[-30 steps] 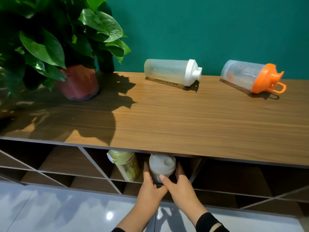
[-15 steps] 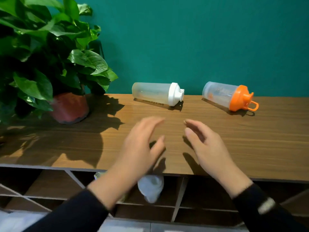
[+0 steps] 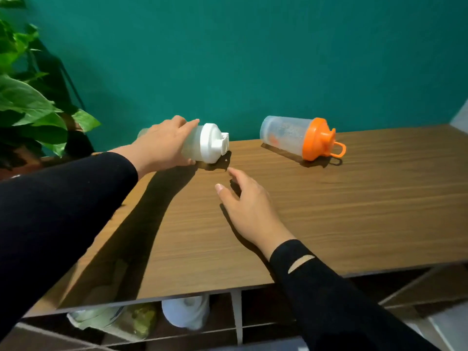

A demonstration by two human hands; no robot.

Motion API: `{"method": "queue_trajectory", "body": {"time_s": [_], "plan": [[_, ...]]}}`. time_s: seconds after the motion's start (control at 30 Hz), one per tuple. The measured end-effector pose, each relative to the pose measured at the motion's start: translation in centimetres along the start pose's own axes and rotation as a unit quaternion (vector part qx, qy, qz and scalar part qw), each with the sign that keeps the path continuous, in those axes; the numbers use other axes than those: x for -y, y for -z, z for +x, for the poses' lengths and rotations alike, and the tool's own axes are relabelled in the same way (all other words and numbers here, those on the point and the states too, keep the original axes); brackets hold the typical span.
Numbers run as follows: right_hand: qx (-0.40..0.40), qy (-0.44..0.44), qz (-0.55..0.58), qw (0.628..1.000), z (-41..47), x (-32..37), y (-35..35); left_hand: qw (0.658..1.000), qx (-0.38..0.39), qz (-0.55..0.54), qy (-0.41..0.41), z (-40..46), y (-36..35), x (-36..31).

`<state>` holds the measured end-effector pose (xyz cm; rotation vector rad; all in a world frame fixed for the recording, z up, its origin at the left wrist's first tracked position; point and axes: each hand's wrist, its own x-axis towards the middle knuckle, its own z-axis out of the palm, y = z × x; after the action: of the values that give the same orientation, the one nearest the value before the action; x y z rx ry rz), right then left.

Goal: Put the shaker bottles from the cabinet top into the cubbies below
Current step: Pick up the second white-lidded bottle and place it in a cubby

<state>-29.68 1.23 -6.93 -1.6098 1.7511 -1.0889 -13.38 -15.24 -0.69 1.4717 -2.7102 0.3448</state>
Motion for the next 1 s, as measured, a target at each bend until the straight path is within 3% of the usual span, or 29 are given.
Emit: {"method": "queue_trajectory", "body": {"time_s": [0.23, 0.33, 0.43, 0.57, 0.67, 0.73, 0.9, 1.0], "plan": [[0.009, -0.016, 0.039, 0.999, -0.4, 0.1, 0.3, 0.999, -0.029, -0.011, 0.007, -1.3, 0.6, -1.5], [0.017, -0.035, 0.185, 0.982, -1.6, 0.9, 0.9, 0.988, -0.084, -0.125, 0.026, -4.3, 1.7, -3.3], [0.004, -0.033, 0.32, 0.947, -5.0, 2.9, 2.4, 0.934, -0.158, -0.32, 0.031, -9.0, 4.4, -8.1], [-0.045, 0.036, 0.402, 0.914, -12.5, 6.4, 5.3, 0.847, -0.192, -0.495, 0.013, -17.4, 7.7, -15.4], [-0.065, 0.065, 0.416, 0.905, -18.1, 7.5, 7.7, 0.771, -0.121, -0.625, 0.0, -23.8, 8.2, -19.0], [-0.06, 0.021, 0.406, 0.912, -21.5, 5.9, 7.9, 0.734, -0.058, -0.677, 0.013, -27.4, 7.1, -20.8], [0.015, -0.191, 0.32, 0.928, -26.3, -1.2, 6.3, 0.727, 0.074, -0.681, 0.032, -31.2, 1.2, -23.9], [0.061, -0.229, 0.209, 0.949, -25.8, -5.3, 5.0, 0.721, 0.112, -0.681, 0.059, -30.8, -3.3, -24.6]]}}
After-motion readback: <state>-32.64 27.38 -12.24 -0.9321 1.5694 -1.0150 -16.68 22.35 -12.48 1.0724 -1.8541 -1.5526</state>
